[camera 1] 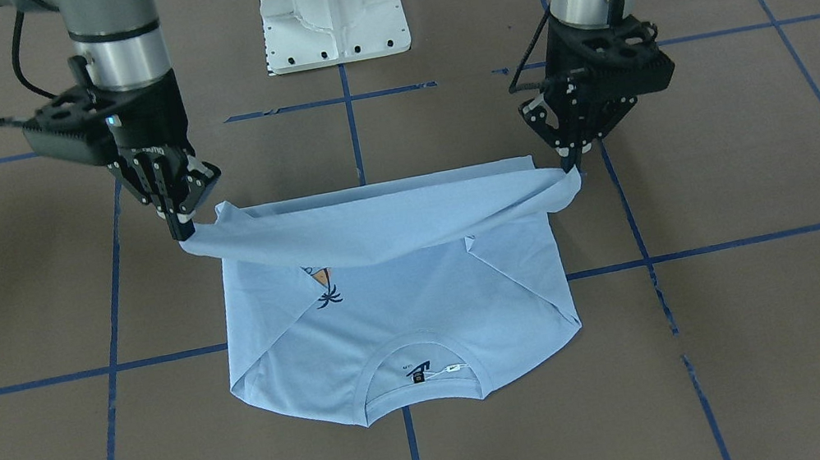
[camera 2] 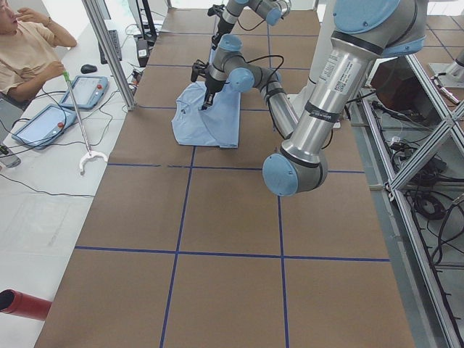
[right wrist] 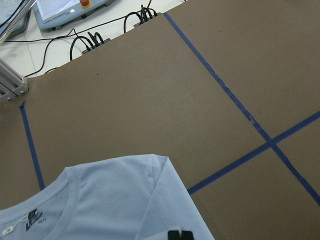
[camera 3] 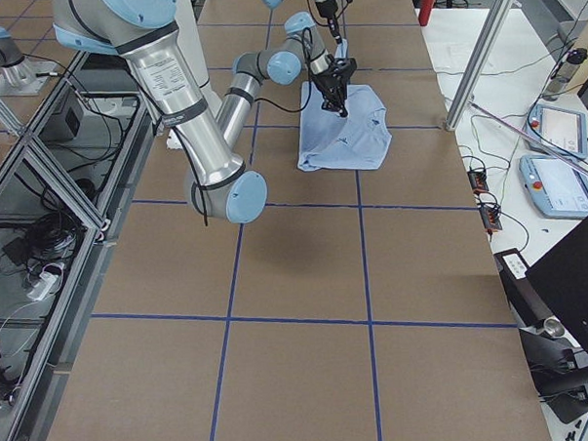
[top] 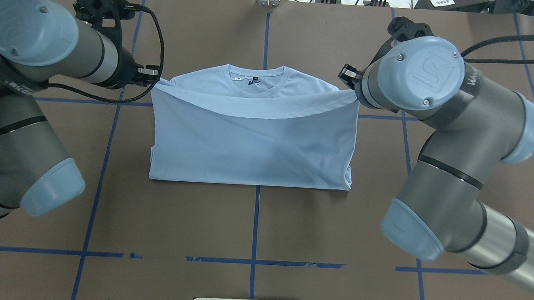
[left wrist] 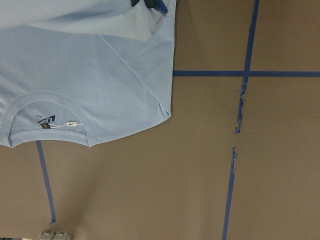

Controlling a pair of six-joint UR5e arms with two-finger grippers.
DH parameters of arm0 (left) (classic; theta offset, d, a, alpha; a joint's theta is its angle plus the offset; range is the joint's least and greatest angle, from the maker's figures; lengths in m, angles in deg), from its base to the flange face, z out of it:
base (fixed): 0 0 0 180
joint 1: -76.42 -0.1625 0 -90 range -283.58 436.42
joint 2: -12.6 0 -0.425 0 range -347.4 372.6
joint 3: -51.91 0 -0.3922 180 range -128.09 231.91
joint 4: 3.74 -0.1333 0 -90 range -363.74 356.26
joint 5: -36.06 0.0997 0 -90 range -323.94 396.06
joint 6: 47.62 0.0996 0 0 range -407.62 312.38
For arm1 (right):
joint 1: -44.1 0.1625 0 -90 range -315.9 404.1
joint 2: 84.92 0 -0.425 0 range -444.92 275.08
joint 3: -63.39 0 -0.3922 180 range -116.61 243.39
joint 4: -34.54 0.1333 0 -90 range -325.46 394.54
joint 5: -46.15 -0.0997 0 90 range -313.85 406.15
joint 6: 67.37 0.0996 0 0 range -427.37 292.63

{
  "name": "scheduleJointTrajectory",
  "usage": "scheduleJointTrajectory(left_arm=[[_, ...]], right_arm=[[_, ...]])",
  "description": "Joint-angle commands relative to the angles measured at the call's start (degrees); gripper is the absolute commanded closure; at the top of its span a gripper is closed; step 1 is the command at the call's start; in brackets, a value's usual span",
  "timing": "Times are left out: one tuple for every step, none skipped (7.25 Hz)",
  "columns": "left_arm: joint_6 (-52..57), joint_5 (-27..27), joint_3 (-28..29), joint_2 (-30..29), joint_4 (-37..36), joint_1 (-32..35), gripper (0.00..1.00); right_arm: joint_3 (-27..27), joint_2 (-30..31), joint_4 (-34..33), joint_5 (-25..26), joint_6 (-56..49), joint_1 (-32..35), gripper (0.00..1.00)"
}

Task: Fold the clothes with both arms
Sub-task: 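Lift the hem with both grippers and fold it toward the collar, then lay the hem down near the collar and open both grippers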

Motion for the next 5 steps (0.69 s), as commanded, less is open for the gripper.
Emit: scheduleJointTrajectory(left_arm=[[0.2,0.3,13.2,-2.8,10.0,0.8,1.0],[0.2,1.5,16.3,-3.7,13.0,0.8,1.0],[0.2,2.1,19.5,-4.8,14.5,1.3,1.0],[0.2,3.5,23.1,-5.7,16.9,1.5,1.0],[0.2,3.7,27.3,-7.1,19.6,1.5,1.0]], right_arm=[[15.3,-4.7,9.7,-0.2,-2.1,2.2,1.0],[21.5,-7.2,12.8,-0.2,-2.2,2.7,1.0],[24.9,-7.6,16.2,-0.2,-2.2,2.8,1.0],[27.0,-8.0,17.1,-0.2,-2.6,2.8,1.0],[28.4,-8.4,17.1,-0.2,-3.3,2.9,1.0]])
